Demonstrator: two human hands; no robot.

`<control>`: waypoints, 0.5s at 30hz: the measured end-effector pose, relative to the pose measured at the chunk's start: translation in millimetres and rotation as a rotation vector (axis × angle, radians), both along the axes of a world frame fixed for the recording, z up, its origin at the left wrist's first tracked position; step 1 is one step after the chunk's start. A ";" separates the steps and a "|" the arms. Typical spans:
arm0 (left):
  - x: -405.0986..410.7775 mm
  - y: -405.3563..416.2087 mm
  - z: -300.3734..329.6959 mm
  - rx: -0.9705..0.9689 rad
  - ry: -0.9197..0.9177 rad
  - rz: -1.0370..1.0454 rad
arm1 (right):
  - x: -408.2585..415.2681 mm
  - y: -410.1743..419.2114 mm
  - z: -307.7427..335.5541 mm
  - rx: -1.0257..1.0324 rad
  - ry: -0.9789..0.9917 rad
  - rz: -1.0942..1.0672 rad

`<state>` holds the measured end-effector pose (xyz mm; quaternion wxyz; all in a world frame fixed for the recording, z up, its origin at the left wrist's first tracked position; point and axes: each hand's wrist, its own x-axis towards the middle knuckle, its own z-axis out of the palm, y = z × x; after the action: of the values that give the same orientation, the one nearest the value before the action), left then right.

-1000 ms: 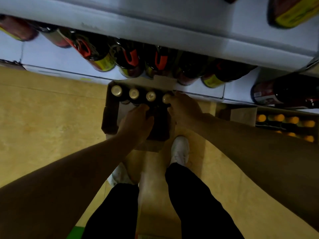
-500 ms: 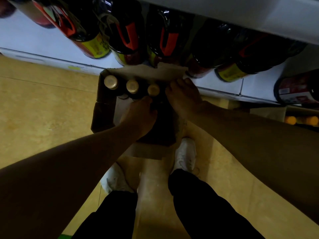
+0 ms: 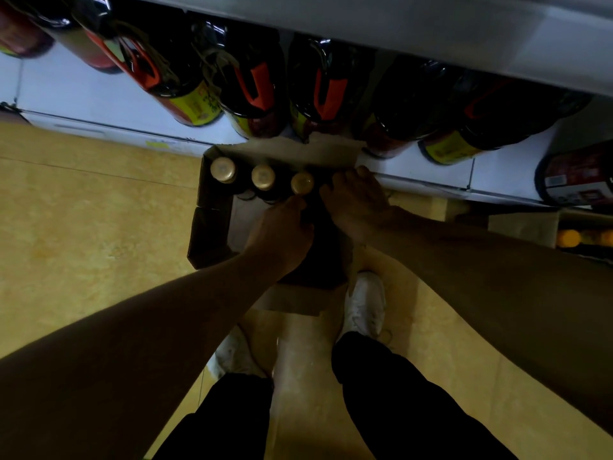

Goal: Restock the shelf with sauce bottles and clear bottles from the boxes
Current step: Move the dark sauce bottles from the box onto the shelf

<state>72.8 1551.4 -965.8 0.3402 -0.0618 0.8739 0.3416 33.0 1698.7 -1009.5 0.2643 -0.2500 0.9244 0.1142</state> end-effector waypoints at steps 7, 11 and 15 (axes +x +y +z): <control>1.8 -0.1 30.7 0.020 -0.023 -0.011 | 9.4 2.1 52.5 -0.228 -0.027 -0.075; 2.8 -3.3 58.6 0.023 0.012 -0.043 | 14.7 -3.4 91.1 -0.373 0.008 -0.131; 0.5 -13.7 88.9 0.008 0.051 -0.099 | 17.0 -9.1 133.9 -0.447 0.086 -0.123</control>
<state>73.3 1537.7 -876.9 0.3346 -0.0082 0.8829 0.3293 50.0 1689.6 -875.6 0.1692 -0.2406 0.9506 -0.0992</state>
